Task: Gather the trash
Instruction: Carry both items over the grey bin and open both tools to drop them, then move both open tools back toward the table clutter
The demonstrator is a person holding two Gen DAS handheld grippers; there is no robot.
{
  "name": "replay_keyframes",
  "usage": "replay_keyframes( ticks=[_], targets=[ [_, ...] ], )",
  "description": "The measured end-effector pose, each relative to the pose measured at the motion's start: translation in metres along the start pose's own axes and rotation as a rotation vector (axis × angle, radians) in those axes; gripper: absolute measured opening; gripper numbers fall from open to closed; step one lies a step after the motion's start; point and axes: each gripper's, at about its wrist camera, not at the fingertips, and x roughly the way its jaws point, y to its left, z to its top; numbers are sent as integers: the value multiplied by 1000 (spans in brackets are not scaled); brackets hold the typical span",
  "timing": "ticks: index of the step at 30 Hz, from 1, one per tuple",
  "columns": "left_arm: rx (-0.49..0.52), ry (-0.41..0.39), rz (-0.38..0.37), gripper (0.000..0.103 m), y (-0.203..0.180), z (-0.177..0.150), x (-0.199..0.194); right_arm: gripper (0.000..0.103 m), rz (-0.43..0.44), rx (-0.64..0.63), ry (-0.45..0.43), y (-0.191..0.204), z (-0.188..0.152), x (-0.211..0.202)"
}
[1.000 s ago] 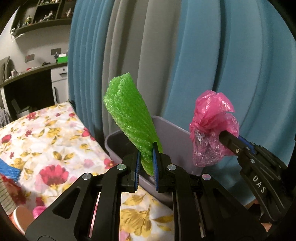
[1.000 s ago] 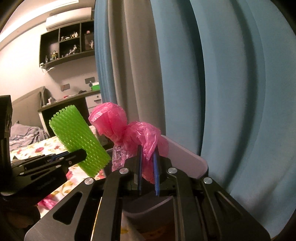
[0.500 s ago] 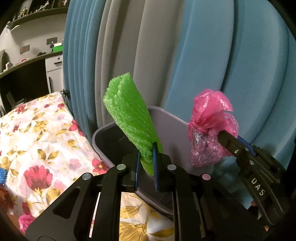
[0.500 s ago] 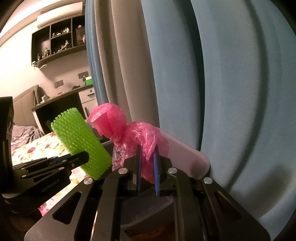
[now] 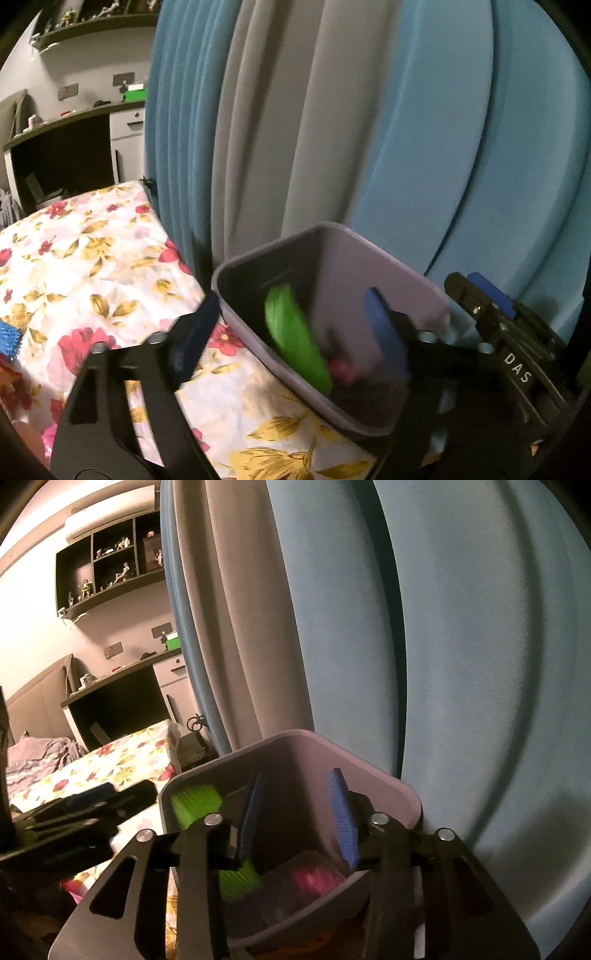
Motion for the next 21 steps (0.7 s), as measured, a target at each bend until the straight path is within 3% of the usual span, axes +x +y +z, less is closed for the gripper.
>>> replay_keyframes(
  ticks=[8, 21],
  targets=[
    [9, -31, 39, 89, 3, -3, -21, 61, 6, -9, -14, 7, -5, -11],
    [-20, -69, 98, 90, 25, -25, -80, 75, 21, -15, -45, 27, -8, -45]
  ],
)
